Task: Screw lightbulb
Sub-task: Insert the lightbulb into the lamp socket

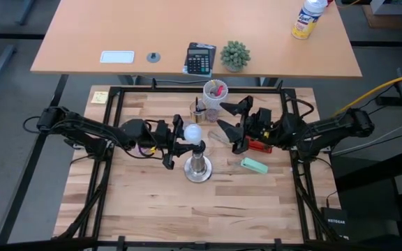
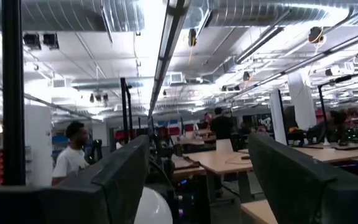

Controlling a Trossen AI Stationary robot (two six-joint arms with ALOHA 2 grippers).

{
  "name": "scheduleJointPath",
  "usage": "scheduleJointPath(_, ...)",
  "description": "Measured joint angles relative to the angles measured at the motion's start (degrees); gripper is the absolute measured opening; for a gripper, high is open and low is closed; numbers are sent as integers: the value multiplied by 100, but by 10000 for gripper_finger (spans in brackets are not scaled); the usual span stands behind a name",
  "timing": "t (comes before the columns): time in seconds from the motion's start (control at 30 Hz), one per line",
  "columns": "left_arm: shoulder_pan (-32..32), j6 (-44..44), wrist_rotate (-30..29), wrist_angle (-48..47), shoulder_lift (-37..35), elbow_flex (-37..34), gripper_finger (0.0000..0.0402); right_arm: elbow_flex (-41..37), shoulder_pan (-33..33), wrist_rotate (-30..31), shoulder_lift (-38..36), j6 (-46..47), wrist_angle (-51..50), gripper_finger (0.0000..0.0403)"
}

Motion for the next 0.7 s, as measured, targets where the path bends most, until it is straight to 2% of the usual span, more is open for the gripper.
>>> scheduleJointPath(0.43, 0, -11, -4, -113, -13, 2, 111, 938, 0, -113, 727, -543, -221, 280)
scheduleJointPath(0.7, 0, -11, -4, -156, -13, 2, 111, 1695, 0, -213, 905, -574, -1450, 280)
